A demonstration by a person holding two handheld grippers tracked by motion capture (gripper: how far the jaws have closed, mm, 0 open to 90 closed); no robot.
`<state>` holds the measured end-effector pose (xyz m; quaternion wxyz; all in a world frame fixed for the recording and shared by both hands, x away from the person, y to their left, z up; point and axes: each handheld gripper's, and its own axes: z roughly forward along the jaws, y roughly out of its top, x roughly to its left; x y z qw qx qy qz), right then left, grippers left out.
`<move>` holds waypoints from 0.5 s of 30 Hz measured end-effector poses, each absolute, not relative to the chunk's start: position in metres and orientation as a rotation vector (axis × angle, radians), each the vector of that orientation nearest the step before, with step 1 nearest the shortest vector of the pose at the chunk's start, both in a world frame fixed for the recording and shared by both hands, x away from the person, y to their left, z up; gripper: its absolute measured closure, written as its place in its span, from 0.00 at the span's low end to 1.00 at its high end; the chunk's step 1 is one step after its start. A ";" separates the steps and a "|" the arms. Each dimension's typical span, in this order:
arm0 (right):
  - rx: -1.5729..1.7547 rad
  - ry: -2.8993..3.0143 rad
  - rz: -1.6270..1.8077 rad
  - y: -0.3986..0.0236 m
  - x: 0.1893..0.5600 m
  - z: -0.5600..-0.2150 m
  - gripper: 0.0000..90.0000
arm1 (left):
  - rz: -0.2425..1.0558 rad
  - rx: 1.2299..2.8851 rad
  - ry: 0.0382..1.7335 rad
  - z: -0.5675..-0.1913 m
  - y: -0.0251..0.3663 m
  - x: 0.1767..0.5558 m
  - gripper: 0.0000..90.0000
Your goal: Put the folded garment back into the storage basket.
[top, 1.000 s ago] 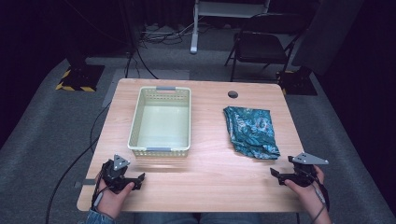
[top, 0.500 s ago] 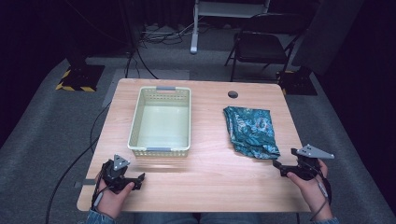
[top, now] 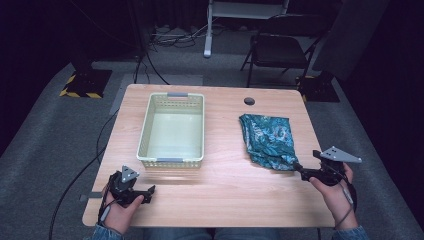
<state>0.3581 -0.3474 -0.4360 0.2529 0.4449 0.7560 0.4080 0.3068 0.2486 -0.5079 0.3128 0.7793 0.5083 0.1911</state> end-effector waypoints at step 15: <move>1.181 2.047 1.122 -0.342 0.379 -0.418 0.10 | 0.505 2.055 1.341 -0.508 0.249 0.307 0.00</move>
